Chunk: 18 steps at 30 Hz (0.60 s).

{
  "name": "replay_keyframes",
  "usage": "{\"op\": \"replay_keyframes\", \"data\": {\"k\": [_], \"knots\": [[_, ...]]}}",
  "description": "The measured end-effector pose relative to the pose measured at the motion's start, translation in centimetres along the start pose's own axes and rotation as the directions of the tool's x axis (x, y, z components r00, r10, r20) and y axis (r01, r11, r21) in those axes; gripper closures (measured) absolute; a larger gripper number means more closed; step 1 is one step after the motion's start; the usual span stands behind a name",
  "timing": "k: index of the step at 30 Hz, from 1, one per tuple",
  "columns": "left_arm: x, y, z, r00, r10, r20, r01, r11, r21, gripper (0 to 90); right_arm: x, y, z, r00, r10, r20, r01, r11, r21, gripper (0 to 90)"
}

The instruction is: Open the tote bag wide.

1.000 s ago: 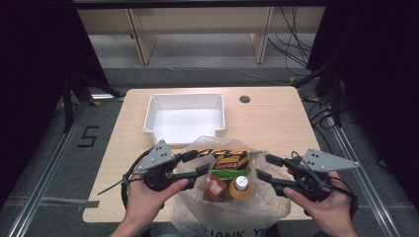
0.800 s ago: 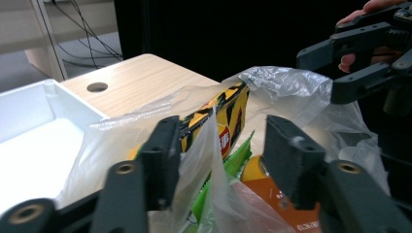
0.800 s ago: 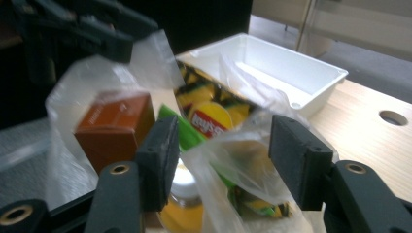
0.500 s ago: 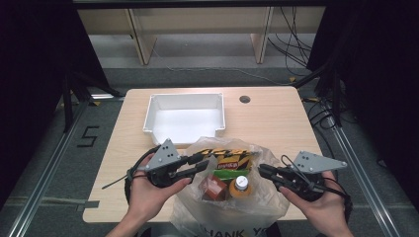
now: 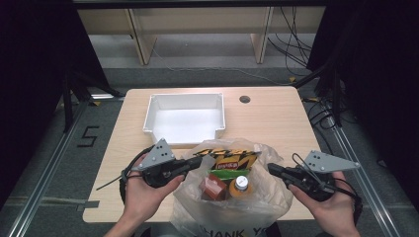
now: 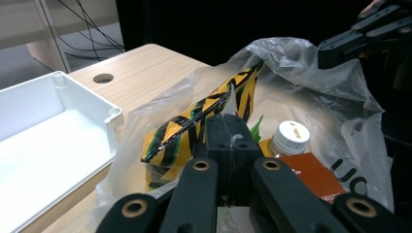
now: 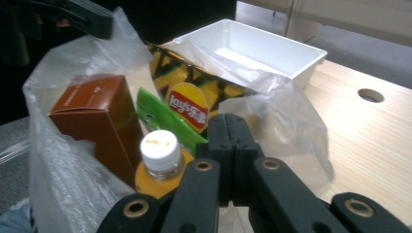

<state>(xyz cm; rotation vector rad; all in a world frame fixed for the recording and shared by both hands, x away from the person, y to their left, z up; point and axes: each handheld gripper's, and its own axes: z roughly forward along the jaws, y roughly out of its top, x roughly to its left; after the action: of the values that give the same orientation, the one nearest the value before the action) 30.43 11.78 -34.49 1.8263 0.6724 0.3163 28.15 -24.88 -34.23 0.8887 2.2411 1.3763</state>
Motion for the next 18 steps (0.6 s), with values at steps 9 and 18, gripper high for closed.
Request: {"op": "replay_keyframes", "data": {"k": [9, 18], "knots": [[0.5, -0.9, -1.5, 0.999, -0.043, -0.013, 0.042, 0.9987, -0.03, 89.7, -0.4, -0.7, -0.1, 0.9995, 0.025, 0.021, -0.025, 1.0, 0.016, 90.0], [1.1, -2.2, -2.7, 0.9957, -0.083, -0.043, 0.081, 0.9959, -0.04, 89.7, -1.0, -0.8, 0.0, 0.9974, 0.009, 0.072, -0.011, 1.0, 0.019, 90.0]]}}
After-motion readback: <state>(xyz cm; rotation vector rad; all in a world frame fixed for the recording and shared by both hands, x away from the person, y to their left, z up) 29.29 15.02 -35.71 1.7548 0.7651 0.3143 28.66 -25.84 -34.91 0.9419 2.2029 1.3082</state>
